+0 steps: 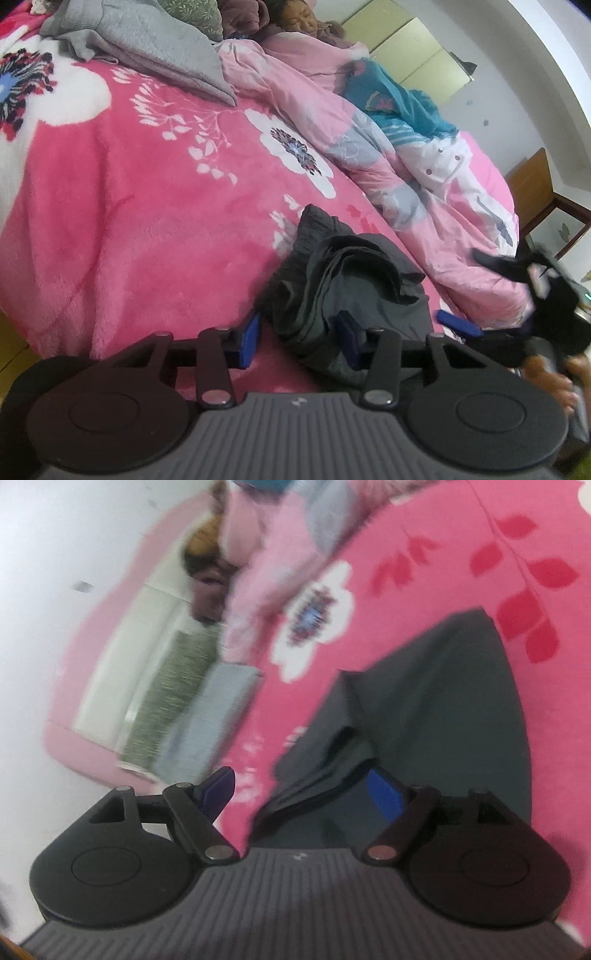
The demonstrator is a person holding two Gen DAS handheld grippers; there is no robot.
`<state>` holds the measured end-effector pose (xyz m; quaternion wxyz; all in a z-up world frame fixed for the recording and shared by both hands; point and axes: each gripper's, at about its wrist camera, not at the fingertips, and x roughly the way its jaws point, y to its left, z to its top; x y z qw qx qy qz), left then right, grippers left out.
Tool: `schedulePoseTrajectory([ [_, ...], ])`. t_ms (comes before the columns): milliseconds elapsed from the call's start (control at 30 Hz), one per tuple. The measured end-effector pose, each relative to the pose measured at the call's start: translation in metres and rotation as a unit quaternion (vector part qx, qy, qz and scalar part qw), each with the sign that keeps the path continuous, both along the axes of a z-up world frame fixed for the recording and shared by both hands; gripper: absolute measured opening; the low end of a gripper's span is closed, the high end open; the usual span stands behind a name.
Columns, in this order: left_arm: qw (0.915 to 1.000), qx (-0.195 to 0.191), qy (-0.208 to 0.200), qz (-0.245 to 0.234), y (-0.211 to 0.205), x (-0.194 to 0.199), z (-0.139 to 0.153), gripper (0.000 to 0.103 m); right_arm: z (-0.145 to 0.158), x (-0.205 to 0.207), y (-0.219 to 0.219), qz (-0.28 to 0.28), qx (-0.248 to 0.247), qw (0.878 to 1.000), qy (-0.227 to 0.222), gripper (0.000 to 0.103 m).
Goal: Fold clothes
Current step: 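Open the right gripper and release the pants onto the bedspread, then grasp the folded pants end with the right gripper while the left gripper holds the other end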
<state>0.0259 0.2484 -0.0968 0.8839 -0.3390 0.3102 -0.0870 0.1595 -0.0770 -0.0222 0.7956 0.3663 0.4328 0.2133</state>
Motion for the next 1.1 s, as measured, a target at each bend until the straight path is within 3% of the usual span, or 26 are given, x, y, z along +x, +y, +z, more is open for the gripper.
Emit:
schedulePoseTrajectory([
  [100,1.0000,0.006,0.001,-0.003,0.000,-0.001,-0.001,0.044,-0.006,0.028,0.023,0.017,-0.025,0.999,0.010,0.079],
  [200,0.9999,0.015,0.002,-0.004,-0.002,-0.001,0.001,0.044,0.020,0.048,0.051,0.059,0.024,0.997,-0.050,0.079],
  [300,0.9998,0.019,0.002,-0.005,-0.003,-0.001,0.001,0.044,0.046,0.048,0.065,0.094,0.088,0.986,-0.110,0.079],
  [400,0.9999,0.016,0.002,-0.006,-0.002,0.000,0.001,0.044,0.049,0.039,0.050,0.087,0.117,0.982,-0.123,0.079],
  [533,0.9999,0.009,0.001,-0.009,0.001,-0.001,0.001,0.044,0.040,-0.009,0.024,0.084,0.026,0.988,-0.130,0.079],
  [667,0.9999,0.006,0.004,-0.008,0.002,0.000,0.003,0.044,0.029,-0.060,-0.002,0.083,-0.076,0.984,-0.135,0.079],
  [833,0.9996,0.026,0.010,0.002,-0.005,-0.001,0.010,0.043,0.016,-0.125,-0.034,0.080,-0.202,0.966,-0.140,0.062],
  [867,0.9994,0.033,0.010,0.004,-0.006,-0.002,0.012,0.042,0.014,-0.139,-0.029,0.088,-0.252,0.948,-0.174,0.060],
  [933,0.9989,0.044,0.012,0.007,-0.009,-0.003,0.016,0.039,0.009,-0.160,-0.008,0.116,-0.346,0.898,-0.244,0.060],
  [1100,0.9972,0.073,0.009,0.016,-0.017,-0.004,0.026,0.028,-0.020,-0.169,0.033,0.195,-0.479,0.797,-0.312,0.052],
])
